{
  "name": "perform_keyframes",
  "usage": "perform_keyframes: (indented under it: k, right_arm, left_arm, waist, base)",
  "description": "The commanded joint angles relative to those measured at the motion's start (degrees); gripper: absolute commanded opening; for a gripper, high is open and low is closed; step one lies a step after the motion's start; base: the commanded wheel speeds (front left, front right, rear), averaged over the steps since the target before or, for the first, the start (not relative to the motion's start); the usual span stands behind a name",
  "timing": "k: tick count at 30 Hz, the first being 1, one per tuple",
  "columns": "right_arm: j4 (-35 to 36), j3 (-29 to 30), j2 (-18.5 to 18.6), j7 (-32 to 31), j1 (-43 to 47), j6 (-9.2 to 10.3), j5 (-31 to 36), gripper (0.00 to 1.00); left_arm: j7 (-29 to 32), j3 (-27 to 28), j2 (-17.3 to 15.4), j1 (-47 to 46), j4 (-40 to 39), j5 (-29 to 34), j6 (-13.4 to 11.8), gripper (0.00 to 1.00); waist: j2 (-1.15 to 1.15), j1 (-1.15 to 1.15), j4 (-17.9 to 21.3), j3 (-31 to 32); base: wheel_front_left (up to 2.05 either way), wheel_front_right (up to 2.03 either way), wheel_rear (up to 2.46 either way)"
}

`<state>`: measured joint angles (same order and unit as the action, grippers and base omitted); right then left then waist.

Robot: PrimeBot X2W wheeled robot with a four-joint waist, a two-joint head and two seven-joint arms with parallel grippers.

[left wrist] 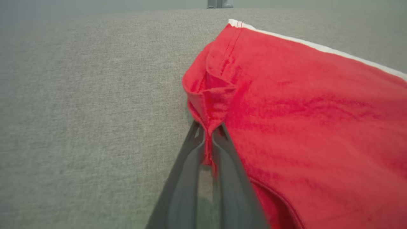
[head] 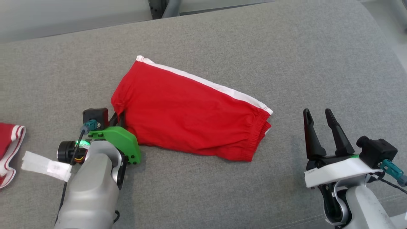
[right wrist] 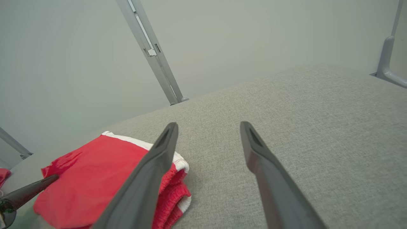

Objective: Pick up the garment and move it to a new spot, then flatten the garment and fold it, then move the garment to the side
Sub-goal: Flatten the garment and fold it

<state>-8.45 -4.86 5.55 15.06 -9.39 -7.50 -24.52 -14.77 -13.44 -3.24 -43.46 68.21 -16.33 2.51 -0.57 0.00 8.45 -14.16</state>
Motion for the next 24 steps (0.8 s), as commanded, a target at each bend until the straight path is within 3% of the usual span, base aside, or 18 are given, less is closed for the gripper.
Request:
perform_keyframes:
  k: [1,10,22,23,24]
  right_arm:
    - [-0.36,0.22,0.04,0.16,1.35,0.02,-0.09,1.0]
    - [-2.8,0.42,0.6,0.16,4.59,0.02,0.18,1.0]
    - [-5.09,0.37,0.53,0.16,7.04,0.03,0.59,1.0]
    - [-5.19,0.37,0.53,0.16,7.06,0.02,0.6,1.0]
    - [-5.27,0.35,0.52,0.16,6.92,0.02,0.69,1.0]
  left_arm:
    - [-0.45,0.48,-0.2,1.79,-1.02,-0.86,-0.08,0.0]
    - [-0.44,2.77,0.21,14.44,-12.74,-4.49,-1.01,0.0]
    - [-0.45,-2.79,0.22,28.39,-22.1,-10.3,-3.91,0.0]
    - [-0.45,-2.9,0.22,28.93,-23.21,-9.96,-4.34,0.18]
    - [-0.45,-3.02,0.22,29.37,-24.19,-9.33,-4.69,0.86]
  waist:
    - [0.57,0.0,-1.16,2.23]
    - [0.57,0.0,-6.67,9.22]
    - [0.57,0.0,-10.89,12.83]
    - [0.57,0.0,-11.09,12.78]
    - [0.57,0.0,-11.25,12.7]
  base:
    - [0.0,0.0,0.0]
    - [0.0,0.0,0.0]
    - [0.0,0.0,0.0]
    - [0.0,0.0,0.0]
    - [0.0,0.0,0.0]
